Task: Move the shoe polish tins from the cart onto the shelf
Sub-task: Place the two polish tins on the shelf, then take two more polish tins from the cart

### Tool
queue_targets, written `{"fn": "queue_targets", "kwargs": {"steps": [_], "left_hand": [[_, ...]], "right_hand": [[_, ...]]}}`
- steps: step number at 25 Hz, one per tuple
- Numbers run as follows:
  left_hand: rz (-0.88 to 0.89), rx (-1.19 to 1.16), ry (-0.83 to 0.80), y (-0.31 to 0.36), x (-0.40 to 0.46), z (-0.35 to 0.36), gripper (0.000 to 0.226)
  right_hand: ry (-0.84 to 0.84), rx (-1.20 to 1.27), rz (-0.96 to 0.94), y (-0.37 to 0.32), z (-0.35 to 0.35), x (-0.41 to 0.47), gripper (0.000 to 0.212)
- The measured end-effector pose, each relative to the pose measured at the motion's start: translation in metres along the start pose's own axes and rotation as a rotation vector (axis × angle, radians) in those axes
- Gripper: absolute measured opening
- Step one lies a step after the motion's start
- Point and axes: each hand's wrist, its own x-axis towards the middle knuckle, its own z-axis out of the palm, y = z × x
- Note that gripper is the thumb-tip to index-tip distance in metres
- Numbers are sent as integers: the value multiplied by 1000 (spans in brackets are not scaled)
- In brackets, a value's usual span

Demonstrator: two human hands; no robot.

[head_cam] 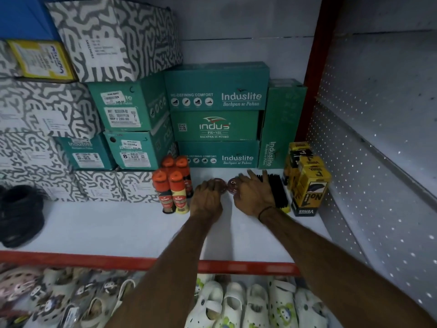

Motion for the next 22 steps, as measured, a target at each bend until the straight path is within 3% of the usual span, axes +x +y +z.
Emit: {"fn": "queue_targets", "kwargs": {"steps": [4,7,11,13,15,17,22], "left_hand": [[27,0,111,3,-40,-30,40],[-56,38,163,-15,-94,-51,27],[-172,-39,346,-65,-188,-54,19],[-238,-23,411,-94,-238,-41,14],[-316,0,388,-127,-286,-17,9],[-410,-34,244,-155,-333,17,7],[-600,-91,-334,-195,-445,151,34]], "right_hand": [[217,132,5,-25,-19,-33,33],[338,230,-19,-68,-25,-66,32],[558,340,-268,-145,-16,-106,15],[583,391,-451,-191,1,-129,7],[514,441,-598,-239,30,-154,8],[354,501,-686,-281,70,-184,12],[-305,454,-620,-338,208,-262,29]]}}
